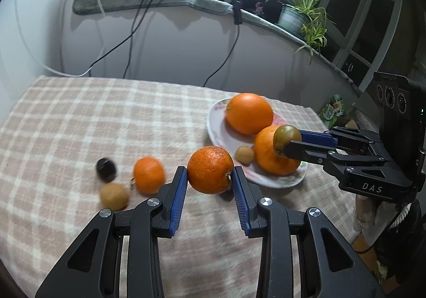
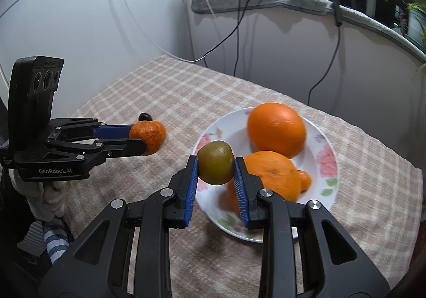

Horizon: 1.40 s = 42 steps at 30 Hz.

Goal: Organize fruits
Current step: 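Carry both fruits onto the white plate and open both grippers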

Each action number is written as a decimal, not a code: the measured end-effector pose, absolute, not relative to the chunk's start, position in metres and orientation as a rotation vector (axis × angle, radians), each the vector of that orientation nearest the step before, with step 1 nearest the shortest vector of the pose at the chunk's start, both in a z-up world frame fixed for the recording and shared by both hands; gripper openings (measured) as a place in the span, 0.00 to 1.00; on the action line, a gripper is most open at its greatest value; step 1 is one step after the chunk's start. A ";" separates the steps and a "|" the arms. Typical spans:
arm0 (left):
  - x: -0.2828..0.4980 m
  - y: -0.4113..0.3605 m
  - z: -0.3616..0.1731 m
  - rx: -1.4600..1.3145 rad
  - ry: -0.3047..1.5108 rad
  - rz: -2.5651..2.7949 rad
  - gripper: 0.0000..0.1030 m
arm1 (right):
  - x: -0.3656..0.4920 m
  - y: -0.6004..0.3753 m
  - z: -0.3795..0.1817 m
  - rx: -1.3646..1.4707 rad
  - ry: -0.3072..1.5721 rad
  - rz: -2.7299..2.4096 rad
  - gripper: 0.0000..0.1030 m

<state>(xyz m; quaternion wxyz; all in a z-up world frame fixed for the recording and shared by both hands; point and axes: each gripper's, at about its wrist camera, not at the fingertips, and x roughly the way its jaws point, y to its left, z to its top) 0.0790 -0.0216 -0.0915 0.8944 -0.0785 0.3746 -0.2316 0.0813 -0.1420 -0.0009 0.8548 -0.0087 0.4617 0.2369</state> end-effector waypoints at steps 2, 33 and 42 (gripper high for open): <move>0.083 -0.029 -0.090 -0.159 0.776 -0.490 0.32 | 0.082 -0.147 0.000 -0.012 0.967 0.490 0.27; 0.123 -0.070 -0.095 -0.117 0.806 -0.483 0.32 | 0.115 -0.232 -0.023 0.099 0.991 0.324 0.27; 0.126 -0.073 -0.096 -0.108 0.815 -0.480 0.32 | 0.122 -0.232 -0.033 0.093 1.015 0.324 0.27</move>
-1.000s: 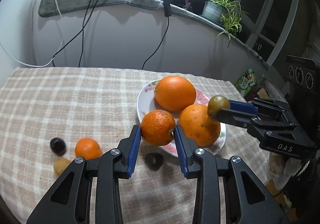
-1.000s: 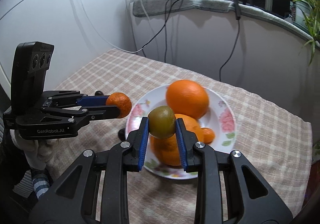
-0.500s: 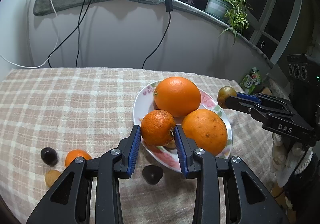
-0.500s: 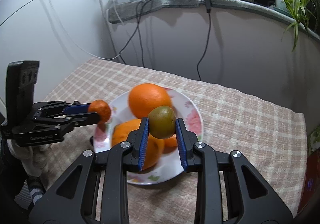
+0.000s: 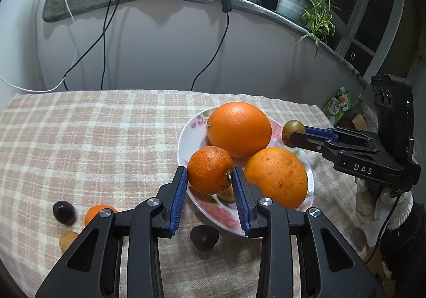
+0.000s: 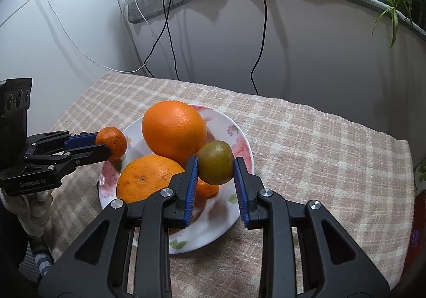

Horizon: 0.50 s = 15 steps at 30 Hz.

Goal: Organize fruits
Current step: 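Carry both fruits onto the white plate and open both grippers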

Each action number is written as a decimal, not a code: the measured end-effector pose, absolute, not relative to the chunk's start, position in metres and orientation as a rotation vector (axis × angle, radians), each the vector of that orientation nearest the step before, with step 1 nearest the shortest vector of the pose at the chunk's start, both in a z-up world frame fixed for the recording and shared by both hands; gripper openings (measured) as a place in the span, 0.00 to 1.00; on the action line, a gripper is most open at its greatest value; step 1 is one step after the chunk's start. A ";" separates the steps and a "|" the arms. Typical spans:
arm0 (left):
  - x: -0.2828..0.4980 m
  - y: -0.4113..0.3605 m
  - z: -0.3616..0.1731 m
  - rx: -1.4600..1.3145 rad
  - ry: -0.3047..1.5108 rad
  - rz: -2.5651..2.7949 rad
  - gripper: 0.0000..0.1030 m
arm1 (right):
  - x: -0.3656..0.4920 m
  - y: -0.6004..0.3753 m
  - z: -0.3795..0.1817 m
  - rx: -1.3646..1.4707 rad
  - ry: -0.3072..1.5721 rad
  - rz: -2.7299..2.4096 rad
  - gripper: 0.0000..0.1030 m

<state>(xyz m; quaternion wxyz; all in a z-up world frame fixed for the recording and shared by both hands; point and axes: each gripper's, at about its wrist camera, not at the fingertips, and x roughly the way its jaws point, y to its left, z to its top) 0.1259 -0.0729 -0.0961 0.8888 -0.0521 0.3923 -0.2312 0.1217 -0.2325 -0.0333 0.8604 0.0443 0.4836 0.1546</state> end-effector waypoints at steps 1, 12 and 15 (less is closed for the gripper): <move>0.126 -0.073 -0.096 -0.108 0.815 -0.481 0.32 | 0.122 -0.232 -0.034 0.090 1.016 0.325 0.27; 0.125 -0.070 -0.091 -0.116 0.798 -0.476 0.32 | 0.123 -0.230 -0.033 0.081 1.009 0.322 0.34; 0.125 -0.069 -0.091 -0.117 0.800 -0.474 0.32 | 0.122 -0.230 -0.030 0.078 0.992 0.311 0.66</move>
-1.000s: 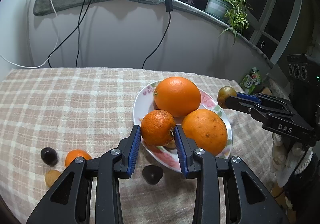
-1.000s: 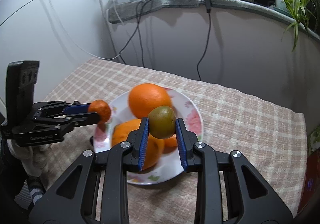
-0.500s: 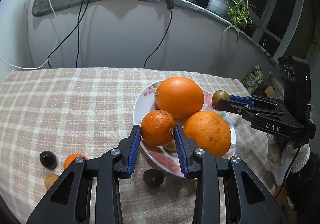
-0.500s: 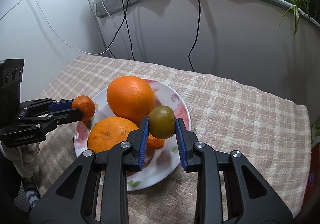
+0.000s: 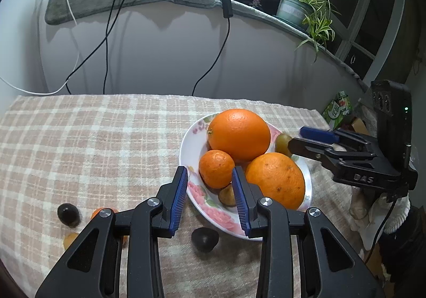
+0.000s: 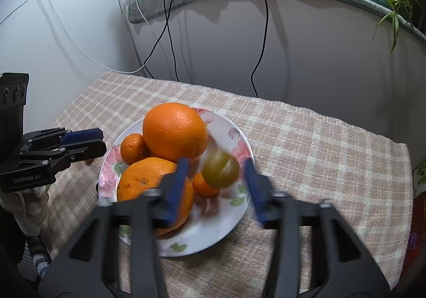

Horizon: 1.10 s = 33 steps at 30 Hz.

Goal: Organize fruits
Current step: 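Carry both fruits onto the white plate and open both grippers, then move the right gripper to the dark plum and close on it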

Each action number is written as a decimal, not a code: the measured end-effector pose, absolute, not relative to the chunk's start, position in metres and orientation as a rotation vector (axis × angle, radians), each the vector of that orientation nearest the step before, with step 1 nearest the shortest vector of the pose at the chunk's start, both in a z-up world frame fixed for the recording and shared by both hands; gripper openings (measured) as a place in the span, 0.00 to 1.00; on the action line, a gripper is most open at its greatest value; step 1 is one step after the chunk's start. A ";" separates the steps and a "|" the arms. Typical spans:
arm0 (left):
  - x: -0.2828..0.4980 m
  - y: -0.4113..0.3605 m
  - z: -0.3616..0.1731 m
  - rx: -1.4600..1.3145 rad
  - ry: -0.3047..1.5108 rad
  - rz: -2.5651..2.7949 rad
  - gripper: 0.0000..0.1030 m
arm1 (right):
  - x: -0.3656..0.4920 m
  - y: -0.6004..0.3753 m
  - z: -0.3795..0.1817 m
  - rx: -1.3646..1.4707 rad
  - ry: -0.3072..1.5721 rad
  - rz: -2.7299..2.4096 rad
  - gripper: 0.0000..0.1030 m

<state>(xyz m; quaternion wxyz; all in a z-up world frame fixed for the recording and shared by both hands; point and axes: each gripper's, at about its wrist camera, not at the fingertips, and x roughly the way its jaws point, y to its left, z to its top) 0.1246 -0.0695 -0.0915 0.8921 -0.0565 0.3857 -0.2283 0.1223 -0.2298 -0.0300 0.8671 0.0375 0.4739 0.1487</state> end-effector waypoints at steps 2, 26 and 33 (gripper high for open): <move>0.124 -0.069 -0.092 -0.118 0.803 -0.472 0.33 | 0.120 -0.230 -0.025 0.073 0.965 0.301 0.71; 0.107 -0.038 -0.079 -0.103 0.751 -0.423 0.60 | 0.092 -0.202 0.008 0.082 0.888 0.353 0.76; 0.098 -0.015 -0.076 -0.111 0.733 -0.396 0.60 | 0.069 -0.172 0.021 0.086 0.868 0.426 0.76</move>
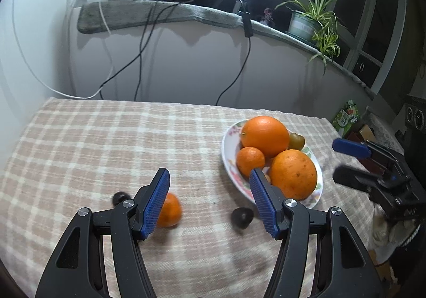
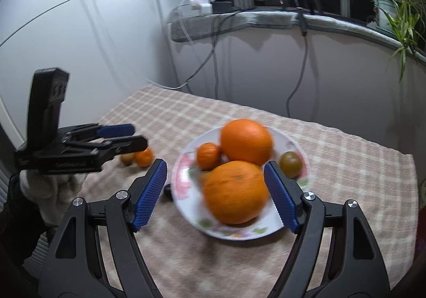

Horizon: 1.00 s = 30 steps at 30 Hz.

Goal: Organize fruits
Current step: 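Move the right gripper to the dark plum and close on it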

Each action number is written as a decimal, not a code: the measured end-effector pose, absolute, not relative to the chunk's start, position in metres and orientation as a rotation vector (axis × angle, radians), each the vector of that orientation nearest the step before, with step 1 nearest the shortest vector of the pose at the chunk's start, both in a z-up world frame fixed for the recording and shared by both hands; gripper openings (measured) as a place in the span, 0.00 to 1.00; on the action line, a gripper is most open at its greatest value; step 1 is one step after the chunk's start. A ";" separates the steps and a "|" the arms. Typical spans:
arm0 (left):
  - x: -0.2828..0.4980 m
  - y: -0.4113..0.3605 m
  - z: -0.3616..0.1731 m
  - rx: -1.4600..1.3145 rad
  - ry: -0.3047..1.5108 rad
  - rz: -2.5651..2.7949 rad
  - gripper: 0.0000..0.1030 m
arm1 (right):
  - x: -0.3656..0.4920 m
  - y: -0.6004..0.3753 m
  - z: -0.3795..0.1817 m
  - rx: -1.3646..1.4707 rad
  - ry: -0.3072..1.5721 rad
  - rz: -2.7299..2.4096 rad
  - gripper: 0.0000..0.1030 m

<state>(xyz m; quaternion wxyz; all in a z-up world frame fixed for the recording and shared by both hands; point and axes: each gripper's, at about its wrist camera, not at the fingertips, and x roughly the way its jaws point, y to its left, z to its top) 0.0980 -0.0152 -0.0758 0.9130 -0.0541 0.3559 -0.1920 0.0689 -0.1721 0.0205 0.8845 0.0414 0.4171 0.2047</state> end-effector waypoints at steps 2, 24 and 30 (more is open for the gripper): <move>0.095 -0.006 -0.075 -0.123 0.727 -0.384 0.60 | 0.060 -0.162 0.023 0.082 0.866 0.446 0.76; 0.069 0.071 -0.106 -0.185 0.768 -0.300 0.50 | 0.035 -0.099 -0.042 0.202 1.061 0.425 0.37; 0.067 0.068 -0.112 -0.172 0.780 -0.332 0.45 | 0.045 -0.090 -0.051 0.183 1.074 0.348 0.37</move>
